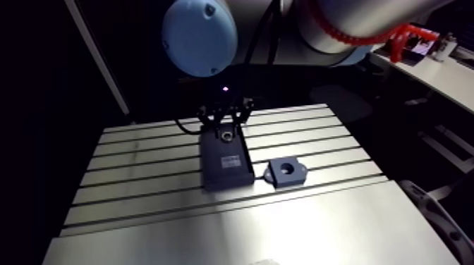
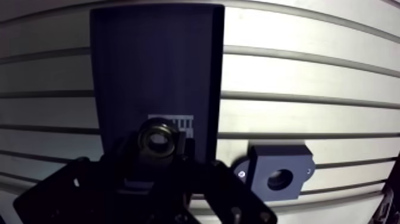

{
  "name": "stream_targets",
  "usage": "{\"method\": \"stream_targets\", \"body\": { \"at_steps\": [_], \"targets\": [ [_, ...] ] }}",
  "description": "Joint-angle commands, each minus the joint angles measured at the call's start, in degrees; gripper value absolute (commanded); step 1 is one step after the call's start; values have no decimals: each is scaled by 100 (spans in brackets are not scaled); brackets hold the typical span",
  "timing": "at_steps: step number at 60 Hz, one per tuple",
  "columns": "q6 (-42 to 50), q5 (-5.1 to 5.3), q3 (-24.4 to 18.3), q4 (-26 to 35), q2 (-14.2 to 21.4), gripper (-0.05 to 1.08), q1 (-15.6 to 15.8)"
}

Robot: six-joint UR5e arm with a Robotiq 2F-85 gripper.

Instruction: Pick up the bearing and press it into the housing until flush.

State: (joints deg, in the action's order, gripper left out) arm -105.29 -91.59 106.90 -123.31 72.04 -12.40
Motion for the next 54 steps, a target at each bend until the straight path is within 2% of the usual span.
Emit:
{"method": "stream_targets", "body": {
  "at_steps": [1,20,54],
  "targets": [
    [-531,-4,86,239,346,67,-391],
    [-936,-13,305,207,478,68,-957],
    [-1654,-30,734,170,740,68,-1436]
  ]
}}
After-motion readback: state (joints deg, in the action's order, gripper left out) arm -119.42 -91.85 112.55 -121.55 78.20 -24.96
